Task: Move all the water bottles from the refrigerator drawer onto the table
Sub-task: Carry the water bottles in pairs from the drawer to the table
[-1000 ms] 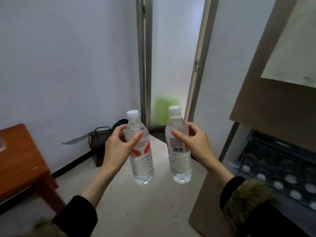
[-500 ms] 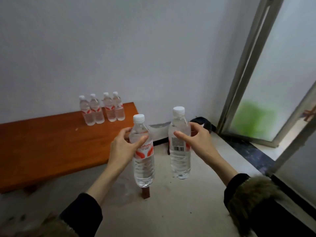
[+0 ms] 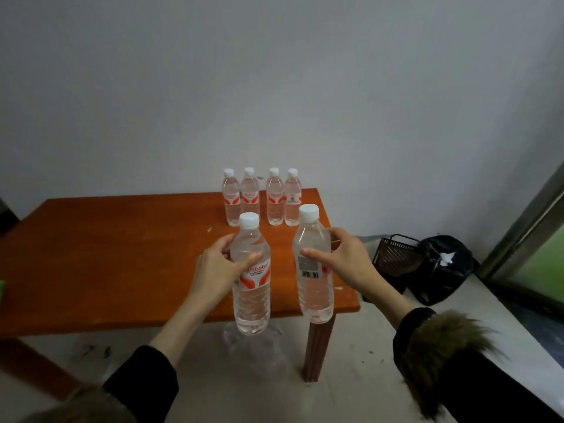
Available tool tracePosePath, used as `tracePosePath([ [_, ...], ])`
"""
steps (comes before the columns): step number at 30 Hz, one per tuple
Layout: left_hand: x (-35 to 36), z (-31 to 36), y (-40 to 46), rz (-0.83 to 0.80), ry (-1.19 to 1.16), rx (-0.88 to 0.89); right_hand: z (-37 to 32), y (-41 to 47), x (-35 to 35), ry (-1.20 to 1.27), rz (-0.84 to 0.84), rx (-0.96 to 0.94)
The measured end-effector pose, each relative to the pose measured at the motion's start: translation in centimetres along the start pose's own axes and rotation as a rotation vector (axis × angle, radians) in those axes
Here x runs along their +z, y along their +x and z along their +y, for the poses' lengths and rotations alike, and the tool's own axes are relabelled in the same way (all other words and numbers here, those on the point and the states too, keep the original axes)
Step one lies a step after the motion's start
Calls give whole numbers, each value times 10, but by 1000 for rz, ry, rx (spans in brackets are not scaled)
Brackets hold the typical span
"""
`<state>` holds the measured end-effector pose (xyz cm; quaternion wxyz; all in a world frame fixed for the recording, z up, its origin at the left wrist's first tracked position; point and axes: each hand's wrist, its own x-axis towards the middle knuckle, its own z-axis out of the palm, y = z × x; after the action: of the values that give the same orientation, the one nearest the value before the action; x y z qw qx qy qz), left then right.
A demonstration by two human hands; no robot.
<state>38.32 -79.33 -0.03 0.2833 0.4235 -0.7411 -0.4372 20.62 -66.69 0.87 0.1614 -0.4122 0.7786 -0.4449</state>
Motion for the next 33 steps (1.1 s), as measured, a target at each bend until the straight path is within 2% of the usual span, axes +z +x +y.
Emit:
tracePosePath([
  [9,-13,-36,123,-39,221,-40,11,124,61,-116,-114,-8],
  [19,-20,-86,233,-200,280,-91,22,225,127,-228,-179,65],
  [24,-22,-107,283,-284,327,-49,25,265,158,-163,-180,93],
  [30,-12,-120,326,-326,248,-75,39,306,185,-2,-248,174],
  [33,-6,-125,342,-335,212,-74,49,319,197,37,-231,199],
])
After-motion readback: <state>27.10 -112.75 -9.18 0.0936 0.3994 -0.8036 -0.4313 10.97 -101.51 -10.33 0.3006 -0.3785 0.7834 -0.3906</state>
